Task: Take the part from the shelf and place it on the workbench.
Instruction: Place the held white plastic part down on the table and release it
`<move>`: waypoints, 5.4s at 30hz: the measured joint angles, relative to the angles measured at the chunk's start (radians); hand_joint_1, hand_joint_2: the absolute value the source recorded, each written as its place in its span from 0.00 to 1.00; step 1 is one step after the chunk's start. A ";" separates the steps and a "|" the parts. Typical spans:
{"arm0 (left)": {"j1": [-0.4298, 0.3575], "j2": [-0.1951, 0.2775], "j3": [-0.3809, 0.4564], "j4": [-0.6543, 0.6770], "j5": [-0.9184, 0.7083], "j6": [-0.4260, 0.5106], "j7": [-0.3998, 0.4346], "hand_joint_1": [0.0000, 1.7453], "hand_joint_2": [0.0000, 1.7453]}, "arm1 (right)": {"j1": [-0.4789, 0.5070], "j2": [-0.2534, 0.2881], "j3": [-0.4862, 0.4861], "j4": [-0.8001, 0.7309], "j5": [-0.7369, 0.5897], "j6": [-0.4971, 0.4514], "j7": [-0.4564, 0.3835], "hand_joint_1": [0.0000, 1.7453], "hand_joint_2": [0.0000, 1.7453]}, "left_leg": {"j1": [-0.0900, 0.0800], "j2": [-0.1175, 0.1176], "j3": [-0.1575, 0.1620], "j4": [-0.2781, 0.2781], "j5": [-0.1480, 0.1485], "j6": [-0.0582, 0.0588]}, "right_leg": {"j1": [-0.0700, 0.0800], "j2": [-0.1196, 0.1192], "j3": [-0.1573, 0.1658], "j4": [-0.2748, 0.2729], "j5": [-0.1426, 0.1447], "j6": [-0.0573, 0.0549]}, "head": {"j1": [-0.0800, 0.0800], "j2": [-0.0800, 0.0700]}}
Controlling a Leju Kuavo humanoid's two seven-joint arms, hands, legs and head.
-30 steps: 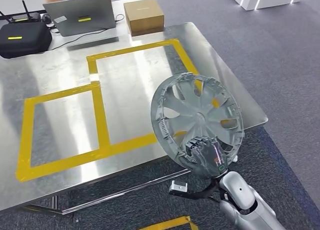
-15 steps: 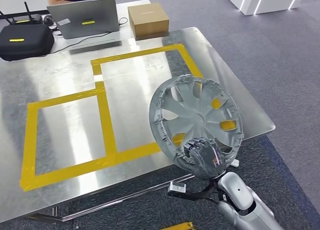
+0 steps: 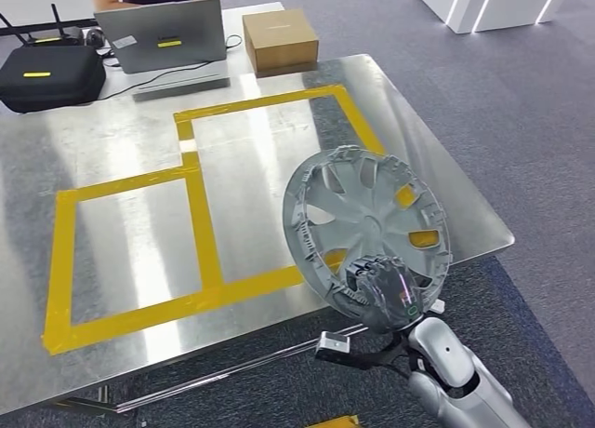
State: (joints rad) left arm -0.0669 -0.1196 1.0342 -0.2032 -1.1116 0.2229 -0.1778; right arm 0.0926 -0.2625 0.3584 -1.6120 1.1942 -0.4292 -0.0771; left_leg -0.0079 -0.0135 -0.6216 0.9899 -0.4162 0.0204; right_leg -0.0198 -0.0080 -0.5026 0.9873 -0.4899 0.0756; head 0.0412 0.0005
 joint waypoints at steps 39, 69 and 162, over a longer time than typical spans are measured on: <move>-0.003 -0.002 0.023 0.000 -0.035 0.037 0.041 0.00 1.00 | -0.048 0.000 0.025 0.013 -0.041 0.078 -0.051 1.00 1.00 | -0.002 0.002 0.030 -0.015 0.011 0.005 | -0.006 0.005 -0.183 0.302 -0.121 0.002 | 0.014 0.000; -0.017 -0.001 -0.003 0.000 -0.116 0.057 0.104 0.00 0.00 | -0.507 0.120 0.416 0.239 -0.122 0.252 -0.085 0.00 0.00 | 0.026 -0.008 -0.005 -0.002 0.029 -0.044 | -0.006 0.002 -0.039 -0.001 0.020 -0.056 | 0.000 0.000; -0.019 -0.007 0.024 0.000 -0.098 0.089 0.166 0.00 0.00 | -0.437 0.125 0.431 0.327 -0.210 0.196 -0.091 0.00 0.00 | 0.012 0.003 -0.047 0.272 -0.112 -0.066 | 0.011 0.002 -0.134 0.003 0.113 -0.068 | 0.001 0.000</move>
State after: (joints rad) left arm -0.0860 -0.1266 1.0578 -0.2029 -1.2098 0.3120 -0.0114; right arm -0.3443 -0.1377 0.7893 -1.2845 0.9843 -0.2327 -0.1685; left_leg 0.0039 -0.0105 -0.6687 1.2619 -0.5286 -0.0457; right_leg -0.0092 -0.0065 -0.6369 0.9899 -0.3764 0.0077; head 0.0423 0.0005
